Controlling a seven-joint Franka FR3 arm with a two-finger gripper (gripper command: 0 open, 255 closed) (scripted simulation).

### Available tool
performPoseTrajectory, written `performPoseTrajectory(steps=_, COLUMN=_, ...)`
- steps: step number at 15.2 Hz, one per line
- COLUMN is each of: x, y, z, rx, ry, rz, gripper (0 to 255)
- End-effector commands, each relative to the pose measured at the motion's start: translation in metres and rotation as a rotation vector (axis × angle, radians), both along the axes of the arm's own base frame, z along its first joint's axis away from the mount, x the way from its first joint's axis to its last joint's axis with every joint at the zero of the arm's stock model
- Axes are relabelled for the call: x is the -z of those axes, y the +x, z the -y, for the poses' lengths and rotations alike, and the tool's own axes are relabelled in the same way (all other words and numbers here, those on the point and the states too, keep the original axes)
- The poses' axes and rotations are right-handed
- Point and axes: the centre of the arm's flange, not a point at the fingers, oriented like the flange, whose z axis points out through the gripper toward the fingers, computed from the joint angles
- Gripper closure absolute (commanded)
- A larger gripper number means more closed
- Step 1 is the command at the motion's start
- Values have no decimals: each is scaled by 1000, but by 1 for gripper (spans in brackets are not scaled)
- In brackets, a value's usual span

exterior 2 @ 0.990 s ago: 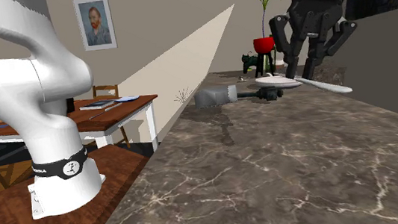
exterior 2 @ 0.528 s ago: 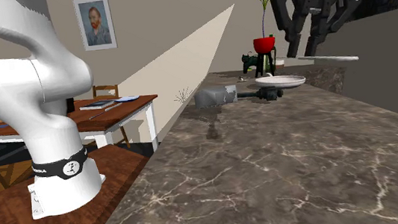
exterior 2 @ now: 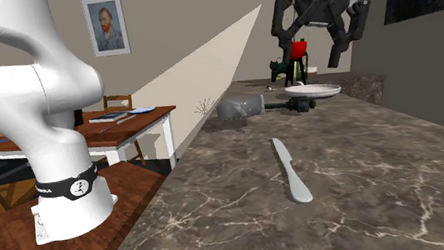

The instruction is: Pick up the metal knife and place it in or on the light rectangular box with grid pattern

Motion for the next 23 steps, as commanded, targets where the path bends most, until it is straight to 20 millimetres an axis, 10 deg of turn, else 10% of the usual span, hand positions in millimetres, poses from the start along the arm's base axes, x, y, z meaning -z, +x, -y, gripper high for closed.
performPoseTrajectory(steps=1, x=21, y=-10, z=11, rx=4, ry=15, rz=24, gripper=0)
performPoseTrajectory(steps=10, x=126, y=-48, z=52, rx=19, ry=79, rz=132, gripper=0)
performPoseTrajectory(steps=23, x=166, y=-48, z=52, rx=19, ry=79, rz=132, gripper=0)
